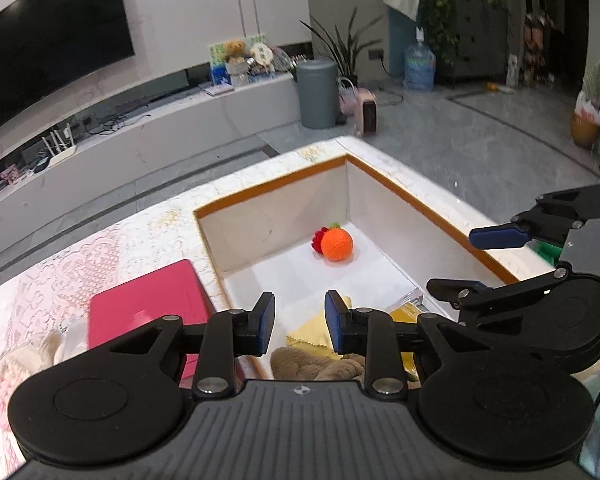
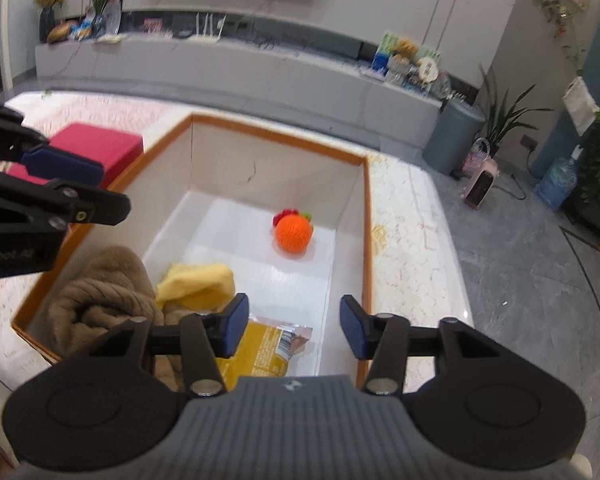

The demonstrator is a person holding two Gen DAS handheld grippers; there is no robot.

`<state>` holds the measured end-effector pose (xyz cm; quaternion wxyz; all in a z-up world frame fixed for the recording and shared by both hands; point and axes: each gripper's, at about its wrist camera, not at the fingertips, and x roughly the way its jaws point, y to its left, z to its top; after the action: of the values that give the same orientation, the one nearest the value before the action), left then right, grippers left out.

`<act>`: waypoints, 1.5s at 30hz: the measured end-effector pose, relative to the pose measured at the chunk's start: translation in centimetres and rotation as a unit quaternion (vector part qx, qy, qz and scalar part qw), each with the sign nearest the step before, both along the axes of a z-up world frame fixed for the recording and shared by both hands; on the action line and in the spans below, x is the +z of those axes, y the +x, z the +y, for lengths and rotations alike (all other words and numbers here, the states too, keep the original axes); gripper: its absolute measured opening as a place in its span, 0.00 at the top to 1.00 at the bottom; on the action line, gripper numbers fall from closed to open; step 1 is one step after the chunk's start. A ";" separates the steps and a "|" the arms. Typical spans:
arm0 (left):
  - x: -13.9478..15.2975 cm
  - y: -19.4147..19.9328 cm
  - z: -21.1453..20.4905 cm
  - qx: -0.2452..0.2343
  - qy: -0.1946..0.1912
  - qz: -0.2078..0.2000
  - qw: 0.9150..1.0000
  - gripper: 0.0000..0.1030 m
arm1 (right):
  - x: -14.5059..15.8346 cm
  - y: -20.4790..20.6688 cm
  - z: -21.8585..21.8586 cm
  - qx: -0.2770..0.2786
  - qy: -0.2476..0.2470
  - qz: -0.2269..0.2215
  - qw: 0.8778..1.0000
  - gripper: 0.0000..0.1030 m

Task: Organize soft objects
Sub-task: 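Open both tools to drop the cloth and flower ball into the shoebox, then move both tools back toward the pink crocheted basket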

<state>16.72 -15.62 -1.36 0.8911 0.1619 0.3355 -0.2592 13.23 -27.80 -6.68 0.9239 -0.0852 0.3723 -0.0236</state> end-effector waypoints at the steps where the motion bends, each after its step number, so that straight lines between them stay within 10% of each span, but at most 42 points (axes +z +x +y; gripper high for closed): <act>1: 0.2 -0.3 0.4 0.004 -0.003 -0.004 1.000 0.68 | 0.3 -0.5 0.2 -0.002 0.001 -0.009 1.000 0.49; 20: -0.3 -2.9 10.8 0.126 -0.055 0.003 0.990 0.66 | 1.8 -5.3 7.1 -0.022 0.069 -0.065 0.995 0.30; 45: 0.0 -2.5 26.3 0.197 -0.064 0.025 0.978 0.66 | 0.4 -2.0 24.5 0.158 0.093 -0.065 0.981 0.44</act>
<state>14.18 10.66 -1.32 0.9245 0.0290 0.3658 -0.1034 11.26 -3.34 -6.25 0.9422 -0.0546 0.2934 0.1525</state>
